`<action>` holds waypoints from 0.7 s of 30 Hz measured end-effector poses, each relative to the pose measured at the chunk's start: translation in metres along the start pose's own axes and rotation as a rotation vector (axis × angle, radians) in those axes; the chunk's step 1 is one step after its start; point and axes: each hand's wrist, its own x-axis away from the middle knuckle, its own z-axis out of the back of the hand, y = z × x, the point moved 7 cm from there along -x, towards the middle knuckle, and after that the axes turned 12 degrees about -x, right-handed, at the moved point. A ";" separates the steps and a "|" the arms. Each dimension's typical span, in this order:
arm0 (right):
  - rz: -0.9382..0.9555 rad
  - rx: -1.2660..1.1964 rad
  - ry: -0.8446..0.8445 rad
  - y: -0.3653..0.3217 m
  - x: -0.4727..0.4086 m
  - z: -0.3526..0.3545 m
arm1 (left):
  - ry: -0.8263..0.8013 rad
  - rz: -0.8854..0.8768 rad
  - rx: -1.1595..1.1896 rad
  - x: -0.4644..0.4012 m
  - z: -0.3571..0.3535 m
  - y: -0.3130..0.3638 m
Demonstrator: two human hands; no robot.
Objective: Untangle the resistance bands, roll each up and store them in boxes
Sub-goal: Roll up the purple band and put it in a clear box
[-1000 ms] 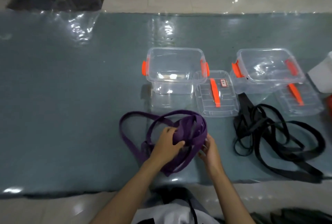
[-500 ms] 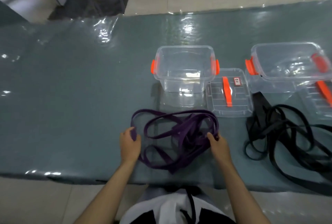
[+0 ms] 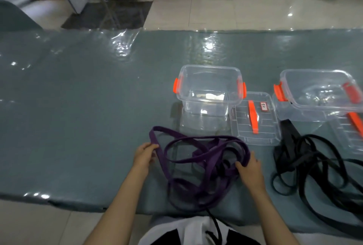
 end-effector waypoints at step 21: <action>0.567 -0.189 -0.251 -0.105 -0.004 -0.015 | 0.309 -0.666 0.393 0.105 0.074 0.166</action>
